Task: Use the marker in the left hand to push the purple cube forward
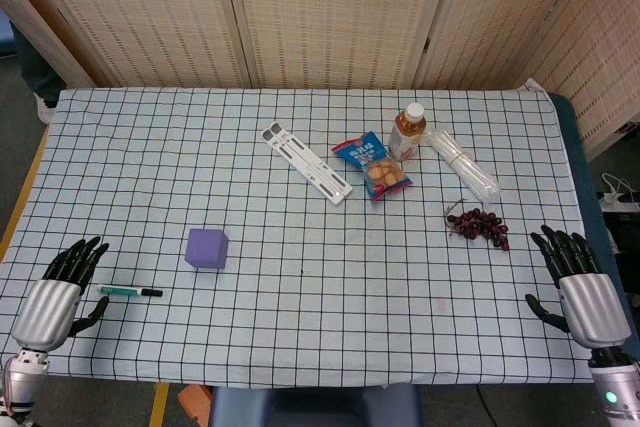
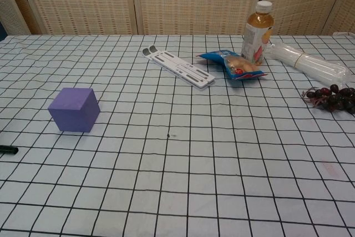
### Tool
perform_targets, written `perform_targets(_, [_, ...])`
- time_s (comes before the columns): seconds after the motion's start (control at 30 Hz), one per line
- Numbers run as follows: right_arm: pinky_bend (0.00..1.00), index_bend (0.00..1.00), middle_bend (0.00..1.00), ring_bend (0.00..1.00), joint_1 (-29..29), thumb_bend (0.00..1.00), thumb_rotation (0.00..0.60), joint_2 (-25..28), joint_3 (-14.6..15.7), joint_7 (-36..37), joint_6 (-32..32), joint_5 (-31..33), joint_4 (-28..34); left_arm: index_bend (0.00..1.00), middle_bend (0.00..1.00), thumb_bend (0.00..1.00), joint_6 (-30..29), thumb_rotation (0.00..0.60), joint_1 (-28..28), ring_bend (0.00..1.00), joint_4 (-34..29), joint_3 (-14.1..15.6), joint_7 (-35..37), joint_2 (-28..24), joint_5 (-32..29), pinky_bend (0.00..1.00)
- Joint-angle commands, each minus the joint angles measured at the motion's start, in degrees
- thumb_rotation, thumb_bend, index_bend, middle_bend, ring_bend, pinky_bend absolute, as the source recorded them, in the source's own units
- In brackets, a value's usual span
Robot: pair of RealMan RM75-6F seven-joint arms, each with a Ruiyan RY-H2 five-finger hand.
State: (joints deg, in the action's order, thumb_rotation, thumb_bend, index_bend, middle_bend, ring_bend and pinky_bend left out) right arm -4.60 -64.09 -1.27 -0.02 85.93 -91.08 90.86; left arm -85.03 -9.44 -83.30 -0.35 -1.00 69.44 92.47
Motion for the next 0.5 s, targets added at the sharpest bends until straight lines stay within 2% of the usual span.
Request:
perform_targets(0.03, [0.00,0.00,0.00,0.00,0.07,0.17,0.600,0.09,0.10,0.21,0.15,-0.25,0.05,0.00,0.00,0.37,1.12,0.600,0.29,0.00,-0.79,0.05,-1.01,0.20,-1.02,0.13])
perform_targets(0.23, [0.00,0.00,0.00,0.00,0.26,0.17,0.600,0.31,0.25,0.35,0.54,-0.63,0.28,0.00,0.00,0.37,1.14,0.600,0.26,0.00,-0.91,-0.19,-1.85,0.46,-1.42,0.16])
perform_targets(0.33, [0.00,0.00,0.00,0.00,0.49,0.17,0.600,0.50,0.45,0.52,1.13,-1.26,0.33,0.01,0.02,0.38,1.16,0.600,-0.31,0.04,5.02,0.47,-6.59,4.44,0.54,0.30])
perform_targets(0.37, [0.00,0.00,0.00,0.00,0.50,0.17,0.600,0.50,0.51,0.40,1.09,-1.30,0.27,0.03,0.05,0.38,1.42,0.600,-0.49,0.08,6.75,0.82,-6.91,5.51,1.05,0.36])
perform_targets(0.5, [0.00,0.00,0.00,0.00,0.48,0.17,0.600,0.43,0.54,0.09,0.95,-1.32,0.46,0.15,0.20,0.38,2.49,0.600,-1.65,0.24,15.84,2.08,-6.14,10.64,3.26,0.50])
